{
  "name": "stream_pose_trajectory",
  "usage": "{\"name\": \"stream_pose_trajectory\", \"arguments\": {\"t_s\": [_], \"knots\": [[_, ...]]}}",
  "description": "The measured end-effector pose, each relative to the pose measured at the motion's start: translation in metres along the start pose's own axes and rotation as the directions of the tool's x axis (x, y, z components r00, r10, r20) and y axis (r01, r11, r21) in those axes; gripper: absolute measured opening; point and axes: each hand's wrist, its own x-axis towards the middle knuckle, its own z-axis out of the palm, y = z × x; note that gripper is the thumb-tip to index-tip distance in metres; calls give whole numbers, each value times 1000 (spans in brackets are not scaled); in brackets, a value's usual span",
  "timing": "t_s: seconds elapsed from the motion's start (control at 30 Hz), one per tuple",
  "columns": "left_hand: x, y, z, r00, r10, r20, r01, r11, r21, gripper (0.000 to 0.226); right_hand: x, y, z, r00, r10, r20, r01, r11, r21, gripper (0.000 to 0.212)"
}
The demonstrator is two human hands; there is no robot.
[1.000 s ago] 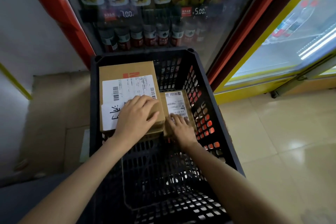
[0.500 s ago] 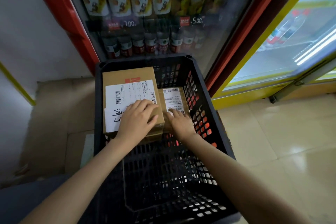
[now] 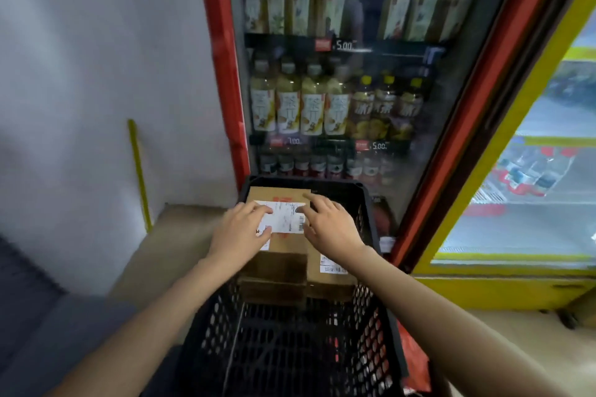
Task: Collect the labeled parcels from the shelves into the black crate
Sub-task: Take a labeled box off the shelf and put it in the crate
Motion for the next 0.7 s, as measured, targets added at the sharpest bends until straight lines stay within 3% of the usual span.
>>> {"name": "stream_pose_trajectory", "arguments": {"t_s": [0.2, 0.4, 0.7], "knots": [[-80, 42, -48, 987, -88, -133, 98, 993, 71, 32, -37, -23, -50, 972, -222, -81, 224, 974, 21, 36], [-198, 66, -113, 949, -179, -261, 242, 942, 232, 23, -80, -90, -77, 884, -425, -196, 447, 891, 80, 27], [-400, 91, -202, 808, -372, -458, 557, 735, 386, 17, -150, -251, -122, 598, -722, -347, 790, 604, 104, 20]]}}
